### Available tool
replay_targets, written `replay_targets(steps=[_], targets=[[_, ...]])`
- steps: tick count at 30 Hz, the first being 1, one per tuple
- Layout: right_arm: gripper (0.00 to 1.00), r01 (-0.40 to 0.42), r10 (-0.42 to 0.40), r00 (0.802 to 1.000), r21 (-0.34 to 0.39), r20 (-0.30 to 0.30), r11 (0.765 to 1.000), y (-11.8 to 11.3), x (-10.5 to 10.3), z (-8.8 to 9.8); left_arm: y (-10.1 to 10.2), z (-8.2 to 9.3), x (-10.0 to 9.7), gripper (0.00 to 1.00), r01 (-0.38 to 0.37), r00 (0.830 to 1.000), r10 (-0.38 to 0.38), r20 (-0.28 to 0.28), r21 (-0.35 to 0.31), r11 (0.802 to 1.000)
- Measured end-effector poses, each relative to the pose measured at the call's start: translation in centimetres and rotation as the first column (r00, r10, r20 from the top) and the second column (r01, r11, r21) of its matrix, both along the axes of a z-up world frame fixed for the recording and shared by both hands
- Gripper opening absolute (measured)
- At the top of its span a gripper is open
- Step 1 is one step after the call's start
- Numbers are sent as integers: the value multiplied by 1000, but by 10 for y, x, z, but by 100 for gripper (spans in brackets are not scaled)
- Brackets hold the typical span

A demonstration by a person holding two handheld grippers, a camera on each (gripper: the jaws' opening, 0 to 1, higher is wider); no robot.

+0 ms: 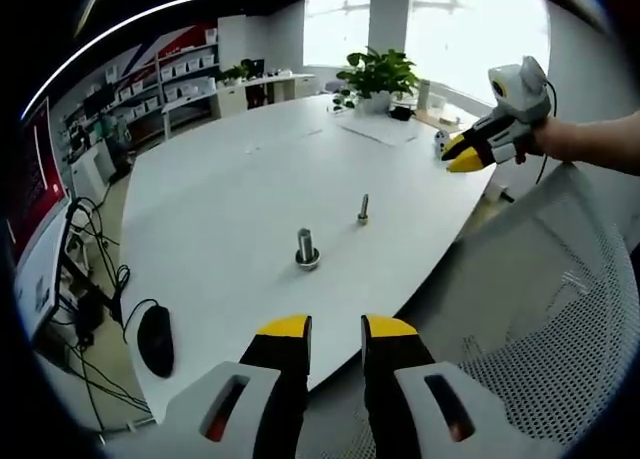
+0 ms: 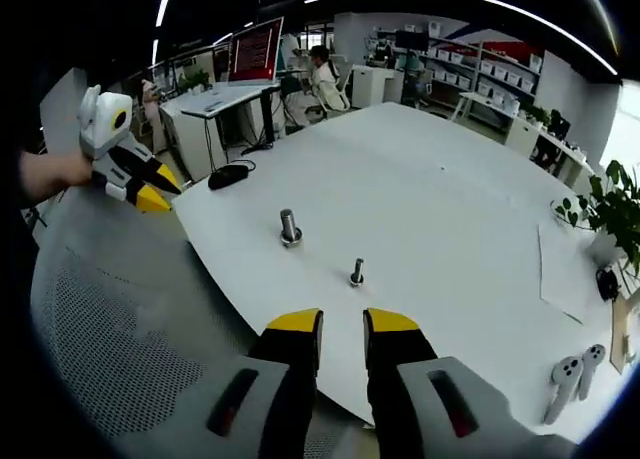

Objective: Place the washer onto the threaded stud by aligning its center hole with the stud, sliding it down to the base, and recovering from edge contact or off-axis alignment until the washer reaches the visible bottom stop.

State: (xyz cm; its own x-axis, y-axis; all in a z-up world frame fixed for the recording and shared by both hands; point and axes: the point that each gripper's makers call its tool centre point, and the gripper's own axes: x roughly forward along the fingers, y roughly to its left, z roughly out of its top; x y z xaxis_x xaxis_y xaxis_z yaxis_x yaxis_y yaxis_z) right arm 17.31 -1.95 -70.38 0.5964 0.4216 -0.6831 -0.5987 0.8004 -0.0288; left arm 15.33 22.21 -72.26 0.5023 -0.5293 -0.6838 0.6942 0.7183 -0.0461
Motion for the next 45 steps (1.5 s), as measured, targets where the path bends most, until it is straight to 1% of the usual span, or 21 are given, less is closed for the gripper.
replay_targets(steps=[1,6,10,14,15,17,18,19,21,22,23,24,28,31,35,38,39,43,45], targets=[[19,0,-1,1000,31,14,1000,4,-2,5,2,1,1,18,-15,1000,15,3,-5,1000],[22,26,-28,999,91,26,995,7,-10,12,4,5,5,18,-39,999,40,20,-20,999],[24,37,-40,999,103,28,994,7,-16,10,4,9,5,18,-48,998,49,27,-38,998],[24,58,-61,997,80,36,995,2,-12,6,3,13,6,19,-58,997,60,41,-54,997],[25,61,-64,997,84,38,995,1,-11,6,4,13,7,19,-62,997,65,42,-57,996],[26,70,-72,997,106,13,992,0,-12,3,3,15,8,20,-70,997,73,41,-69,995],[27,69,-70,998,110,4,992,0,-13,1,0,19,9,21,-71,996,76,42,-100,992],[27,68,-68,998,107,-4,992,0,-15,-1,-1,21,9,22,-72,996,78,45,-115,991],[27,68,-68,998,94,-1,993,-2,-17,-2,-1,21,8,22,-70,996,76,52,-109,992],[27,71,-72,997,93,4,993,-2,-17,-1,1,19,8,22,-70,996,75,58,-86,994],[27,82,-84,996,106,14,991,-3,-16,3,2,17,7,22,-72,996,76,55,-78,994],[27,94,-97,995,121,19,988,-3,-15,6,2,18,8,22,-75,995,79,56,-77,994],[27,100,-105,994,130,30,986,-3,-18,11,7,21,12,22,-99,992,104,71,-80,992],[27,87,-91,996,127,21,988,-1,-23,6,9,19,13,22,-108,991,113,70,-73,991],[27,58,-62,998,131,29,990,4,-25,7,10,19,13,21,-106,990,110,90,-48,993],[27,27,-30,999,96,37,995,6,-25,3,13,24,15,21,-125,985,132,108,-65,990],[27,26,-30,999,96,37,995,6,-24,3,14,25,16,21,-129,984,136,112,-70,989],[27,59,-61,998,133,13,989,2,-21,2,15,24,17,21,-133,984,139,112,-60,989],[27,73,-72,997,139,-14,988,1,-23,-3,13,24,16,21,-128,985,135,109,-65,990]])
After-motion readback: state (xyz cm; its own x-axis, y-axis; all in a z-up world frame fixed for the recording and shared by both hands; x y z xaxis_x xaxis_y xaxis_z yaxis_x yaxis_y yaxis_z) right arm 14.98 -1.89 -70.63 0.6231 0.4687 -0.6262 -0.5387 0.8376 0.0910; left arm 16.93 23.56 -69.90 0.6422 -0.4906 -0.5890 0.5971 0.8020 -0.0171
